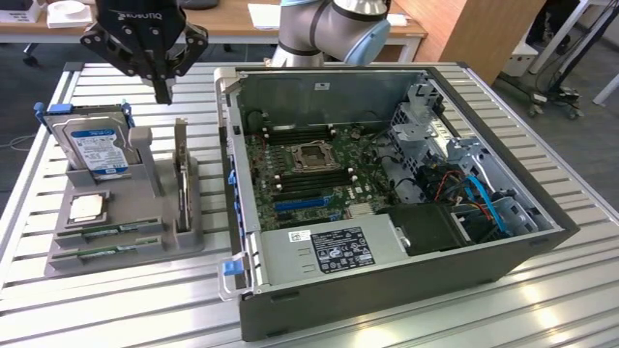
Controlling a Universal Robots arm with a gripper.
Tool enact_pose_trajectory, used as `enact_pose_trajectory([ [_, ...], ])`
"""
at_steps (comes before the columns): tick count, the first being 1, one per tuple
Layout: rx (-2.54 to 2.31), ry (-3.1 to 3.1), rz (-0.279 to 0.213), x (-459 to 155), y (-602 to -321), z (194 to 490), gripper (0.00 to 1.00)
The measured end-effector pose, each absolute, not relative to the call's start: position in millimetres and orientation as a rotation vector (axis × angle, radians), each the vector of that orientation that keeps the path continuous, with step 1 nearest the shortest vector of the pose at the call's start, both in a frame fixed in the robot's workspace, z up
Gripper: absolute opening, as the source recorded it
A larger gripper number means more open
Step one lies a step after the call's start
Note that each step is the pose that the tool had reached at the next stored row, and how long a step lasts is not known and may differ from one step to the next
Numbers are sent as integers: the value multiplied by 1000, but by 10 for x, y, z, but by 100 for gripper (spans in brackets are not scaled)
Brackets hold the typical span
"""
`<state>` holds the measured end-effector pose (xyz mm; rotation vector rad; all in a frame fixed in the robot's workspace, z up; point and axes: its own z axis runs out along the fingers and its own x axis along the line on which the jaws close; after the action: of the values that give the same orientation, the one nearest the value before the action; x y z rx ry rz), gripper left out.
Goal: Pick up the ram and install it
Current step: 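Reach for the ram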
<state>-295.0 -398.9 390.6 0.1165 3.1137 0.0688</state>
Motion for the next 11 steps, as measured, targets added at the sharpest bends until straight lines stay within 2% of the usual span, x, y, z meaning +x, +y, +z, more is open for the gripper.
enact_pose_trajectory([
  [11,117,3114,69,-3155,-3989,3897,10],
])
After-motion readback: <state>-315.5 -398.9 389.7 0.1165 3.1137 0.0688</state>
